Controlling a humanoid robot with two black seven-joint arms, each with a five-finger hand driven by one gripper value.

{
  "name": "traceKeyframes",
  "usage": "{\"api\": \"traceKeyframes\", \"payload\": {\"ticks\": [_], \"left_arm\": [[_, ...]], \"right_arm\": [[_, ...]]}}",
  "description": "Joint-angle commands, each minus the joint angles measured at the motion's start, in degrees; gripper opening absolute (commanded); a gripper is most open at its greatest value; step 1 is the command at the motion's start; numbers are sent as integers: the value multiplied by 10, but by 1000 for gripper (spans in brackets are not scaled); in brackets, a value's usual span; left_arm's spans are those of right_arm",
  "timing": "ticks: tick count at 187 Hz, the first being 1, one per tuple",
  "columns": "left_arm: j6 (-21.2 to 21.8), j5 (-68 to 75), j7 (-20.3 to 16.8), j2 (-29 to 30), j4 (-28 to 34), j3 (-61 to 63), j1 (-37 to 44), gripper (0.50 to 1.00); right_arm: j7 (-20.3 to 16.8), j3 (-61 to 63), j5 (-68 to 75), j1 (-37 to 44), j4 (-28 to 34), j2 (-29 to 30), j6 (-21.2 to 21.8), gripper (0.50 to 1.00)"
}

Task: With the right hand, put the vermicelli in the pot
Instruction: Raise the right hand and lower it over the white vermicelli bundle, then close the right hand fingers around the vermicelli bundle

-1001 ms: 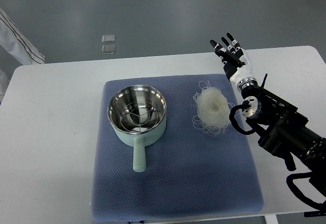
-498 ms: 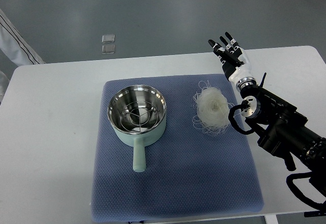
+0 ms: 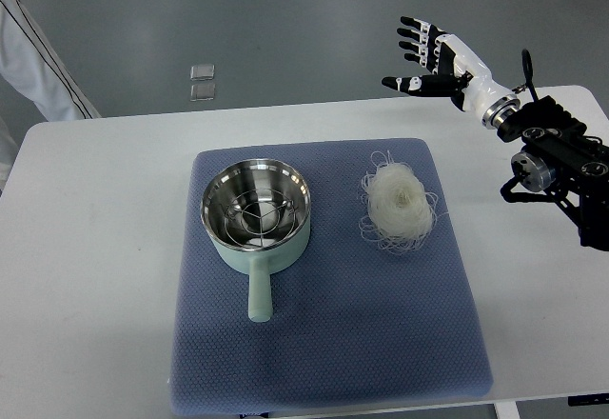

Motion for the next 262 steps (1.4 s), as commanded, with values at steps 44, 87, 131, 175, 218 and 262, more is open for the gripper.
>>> {"api": "traceKeyframes", "payload": {"ticks": [44,87,131,175,218,262], "left_arm": [[0,0,0,0,0,0,0,1000],[0,0,0,0,0,1,0,1000],[0,0,0,0,0,2,0,1000],[0,0,0,0,0,2,0,1000],[0,0,0,0,0,2,0,1000],[0,0,0,0,0,2,0,1000]], "right_arm": [[2,-82,-389,77,159,-130,160,928],[4,-101,-568,133,205,-131,224,928],[4,-255,-590,213,193,-101,174,924],[2,-284,-605,197,167,-76,147,921],[2,-304,-618,184,144,-74,122,919],[2,-310,-619,172,128,-63,106,915]]}}
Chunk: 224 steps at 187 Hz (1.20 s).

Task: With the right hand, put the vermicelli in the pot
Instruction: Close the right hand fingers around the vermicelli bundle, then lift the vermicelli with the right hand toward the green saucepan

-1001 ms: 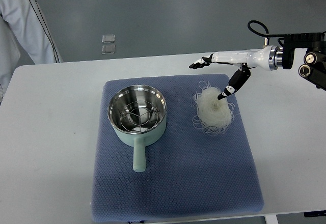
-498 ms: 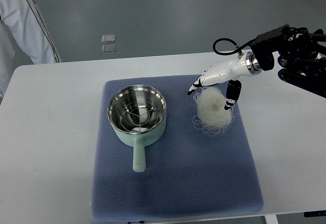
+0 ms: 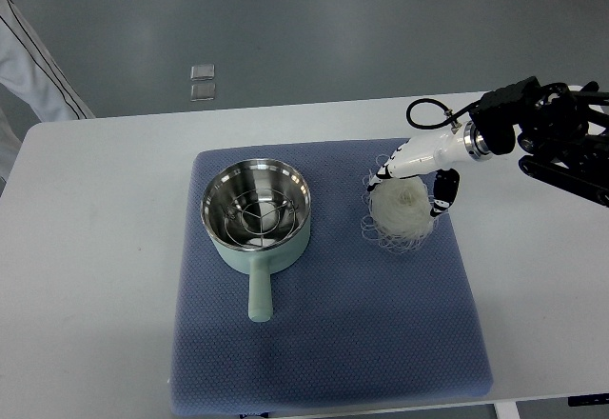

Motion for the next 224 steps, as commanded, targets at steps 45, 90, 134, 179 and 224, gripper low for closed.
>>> {"api": "traceKeyframes", "payload": {"ticks": [45,90,134,179,224], "left_arm": [[0,0,0,0,0,0,0,1000],[0,0,0,0,0,0,0,1000],[0,0,0,0,0,0,0,1000],[0,0,0,0,0,0,0,1000],[0,0,0,0,0,0,0,1000]], "right_arm": [[0,1,0,-11,-3,3,-2,799],[-3,0,0,-17,-15,15,-3,656],[-4,6,2,-18,-15,20,-4,500],[-4,34,13,0,-15,20,1,500],[-1,73,15,25,-15,17,11,500]]}}
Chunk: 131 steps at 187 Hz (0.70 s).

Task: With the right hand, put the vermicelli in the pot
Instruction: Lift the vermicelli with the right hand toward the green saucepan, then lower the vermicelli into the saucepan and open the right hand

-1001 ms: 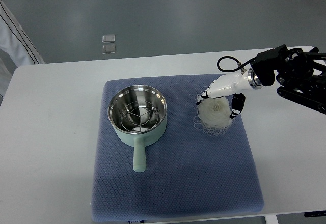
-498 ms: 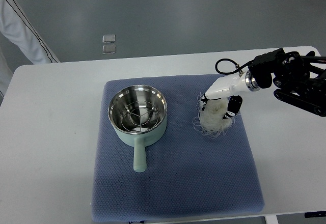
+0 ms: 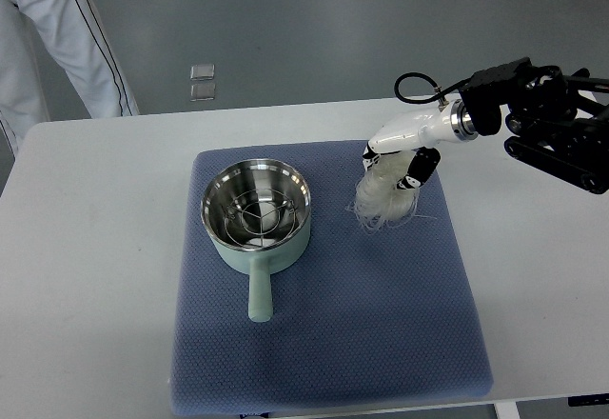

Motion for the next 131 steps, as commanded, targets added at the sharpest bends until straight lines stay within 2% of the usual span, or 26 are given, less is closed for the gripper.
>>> {"api": "traceKeyframes", "payload": {"ticks": [1,72,97,131], "left_arm": [[0,0,0,0,0,0,0,1000],[0,0,0,0,0,0,0,1000],[0,0,0,0,0,0,1,1000],[0,0,0,0,0,0,1,1000]], "right_arm": [[2,8,1,12,0,-1,2,500],[3,13,64,118,0,12,25,500],[3,15,80,144,0,57,28,500],[-1,15,85,140,0,113,27,500]]}}
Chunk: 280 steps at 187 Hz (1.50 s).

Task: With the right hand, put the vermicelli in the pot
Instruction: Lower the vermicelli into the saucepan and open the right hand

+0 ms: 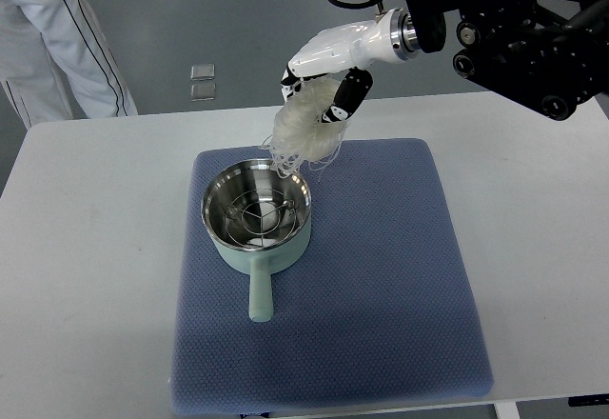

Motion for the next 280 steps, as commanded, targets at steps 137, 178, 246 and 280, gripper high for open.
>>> {"api": "traceKeyframes", "payload": {"ticks": [137,178,246,280], "left_arm": [[0,0,0,0,0,-1,0,1000],[0,0,0,0,0,-1,0,1000],[0,0,0,0,0,-1,0,1000],[0,0,0,0,0,-1,0,1000]], "right_arm": [[-6,1,-4,-100,-56,126,-51,743],[-5,1,0,-103,-58,126,-64,895],[-4,39,14,-90,-57,116,-54,915],[-4,78,41,-76,-57,94,-53,923]]}}
